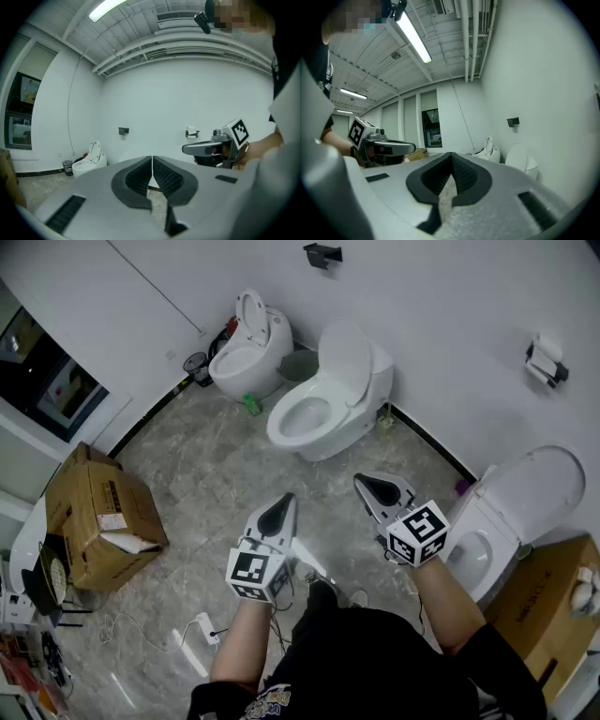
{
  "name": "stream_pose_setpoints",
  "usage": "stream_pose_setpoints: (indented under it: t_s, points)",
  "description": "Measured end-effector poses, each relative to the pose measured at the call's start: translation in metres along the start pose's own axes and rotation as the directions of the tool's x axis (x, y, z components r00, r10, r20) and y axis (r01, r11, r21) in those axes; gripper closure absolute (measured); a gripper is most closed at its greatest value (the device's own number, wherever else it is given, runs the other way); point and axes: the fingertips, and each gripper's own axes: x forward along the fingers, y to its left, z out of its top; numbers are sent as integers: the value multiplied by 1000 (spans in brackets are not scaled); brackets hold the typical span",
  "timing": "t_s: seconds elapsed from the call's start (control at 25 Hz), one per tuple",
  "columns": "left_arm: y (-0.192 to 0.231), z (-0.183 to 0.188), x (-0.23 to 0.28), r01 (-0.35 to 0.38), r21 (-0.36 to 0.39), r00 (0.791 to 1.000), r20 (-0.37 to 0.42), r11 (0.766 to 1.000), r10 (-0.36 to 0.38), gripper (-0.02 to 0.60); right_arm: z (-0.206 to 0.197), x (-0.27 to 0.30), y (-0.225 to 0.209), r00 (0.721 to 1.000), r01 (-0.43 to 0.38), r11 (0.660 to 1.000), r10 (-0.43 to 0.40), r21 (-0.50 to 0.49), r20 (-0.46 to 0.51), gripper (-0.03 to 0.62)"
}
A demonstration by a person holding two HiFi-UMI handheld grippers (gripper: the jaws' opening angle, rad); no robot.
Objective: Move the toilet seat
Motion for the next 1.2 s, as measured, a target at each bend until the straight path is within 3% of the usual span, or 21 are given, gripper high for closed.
stream_pose_setpoints:
  t_s: [0.6,0.68,0.72,0.8,0.84,1.2]
  points:
    - [23,-4,3,-1,0,1000,0,1000,1,569,3,23,-1,1000,-11,1000,11,11,29,588]
    - [28,-5,5,9,-8,1000,0,1000,-9,568,4,31,-2,999,-15,1000,15,10,30,546]
    - [32,-7,7,12,-8,1000,3,1000,-12,560,4,35,-2,999,-16,1000,16,10,31,522]
    - [41,-10,10,20,-2,1000,11,1000,-20,445,5,45,-3,999,-19,1000,19,13,34,463]
    - [45,-11,12,25,-3,1000,11,1000,-25,421,5,50,-3,999,-21,1000,21,16,34,440]
    - [118,-12,28,20,-11,1000,20,1000,-20,364,12,124,-6,999,-25,999,24,22,35,380]
